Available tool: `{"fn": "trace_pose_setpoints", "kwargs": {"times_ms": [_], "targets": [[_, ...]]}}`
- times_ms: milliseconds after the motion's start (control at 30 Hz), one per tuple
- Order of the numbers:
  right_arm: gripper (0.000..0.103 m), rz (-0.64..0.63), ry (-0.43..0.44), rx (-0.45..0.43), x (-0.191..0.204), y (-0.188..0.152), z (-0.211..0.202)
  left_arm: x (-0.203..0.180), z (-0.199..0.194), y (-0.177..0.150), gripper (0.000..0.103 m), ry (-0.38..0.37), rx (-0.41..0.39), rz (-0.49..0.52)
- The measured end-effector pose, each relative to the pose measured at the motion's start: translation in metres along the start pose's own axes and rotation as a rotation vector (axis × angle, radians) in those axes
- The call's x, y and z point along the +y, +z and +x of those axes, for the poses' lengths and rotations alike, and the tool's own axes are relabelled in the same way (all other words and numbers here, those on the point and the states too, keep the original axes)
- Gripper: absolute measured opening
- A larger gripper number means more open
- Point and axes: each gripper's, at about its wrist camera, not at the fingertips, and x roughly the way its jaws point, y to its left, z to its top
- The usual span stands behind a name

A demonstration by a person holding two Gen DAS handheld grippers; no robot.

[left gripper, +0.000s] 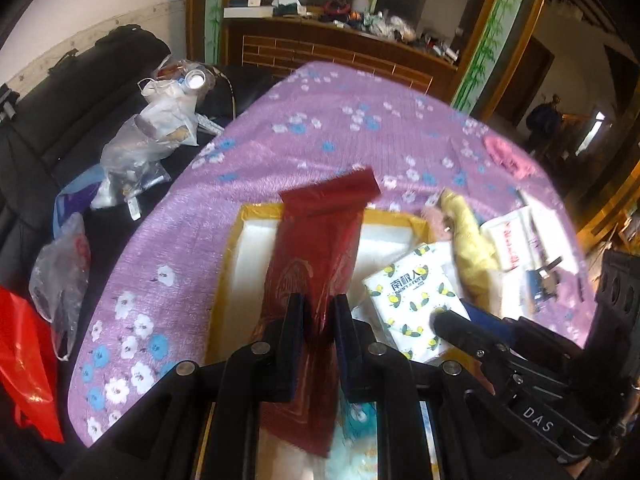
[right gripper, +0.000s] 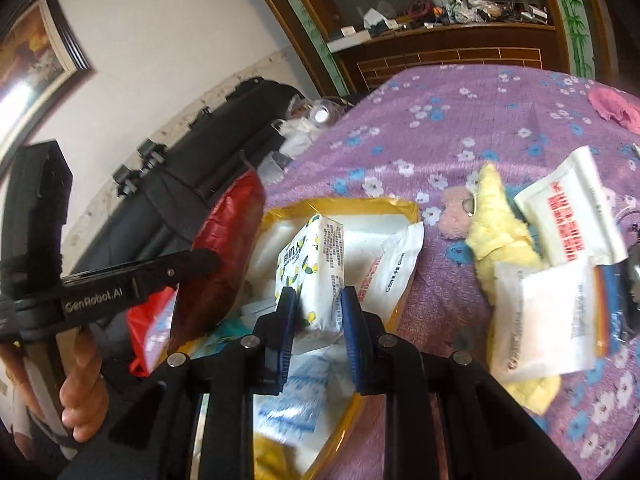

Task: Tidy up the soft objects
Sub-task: 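Carry the red packet and patterned tissue pack over the white box, then open the left gripper over the box while the right gripper releases the tissue pack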

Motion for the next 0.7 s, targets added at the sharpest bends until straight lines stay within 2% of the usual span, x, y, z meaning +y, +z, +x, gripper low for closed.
{"fn": "trace_pose_setpoints", "kwargs": {"times_ms": [100,167,200,233,267,300,333,533,700], "targets": [[0.023,0.011,0.001,0.012,-0.003,-0.003,0.006,-0.001,0.010,-0.003,0.015,0.023,0.016,-0.006],[0.027,0.013,-0.003,0.013,-0.004,-0.004,0.005,0.002,0.014,-0.004,0.017,-0.010,0.030,-0.035],[0.029,0.013,0.000,0.012,-0.004,-0.005,0.003,0.004,0.013,-0.005,0.023,-0.033,0.028,-0.056],[0.034,0.008,0.012,0.003,-0.003,-0.006,-0.003,0.008,0.010,-0.007,0.038,-0.077,0.023,-0.086],[0.041,0.005,0.017,-0.007,-0.003,-0.006,-0.007,0.009,0.008,-0.008,0.048,-0.110,0.021,-0.102],[0.044,-0.002,0.024,-0.025,-0.002,-0.009,-0.015,0.010,0.005,-0.010,0.064,-0.142,0.017,-0.120],[0.050,-0.008,0.036,-0.042,-0.002,-0.012,-0.025,0.010,0.002,-0.012,0.070,-0.163,0.006,-0.141],[0.065,0.007,0.133,-0.111,-0.024,-0.044,-0.078,-0.008,-0.026,-0.033,0.071,-0.159,-0.053,-0.176],[0.069,0.090,0.116,-0.127,-0.064,-0.077,-0.109,-0.044,-0.046,-0.052,0.071,-0.212,-0.052,-0.145]]}}
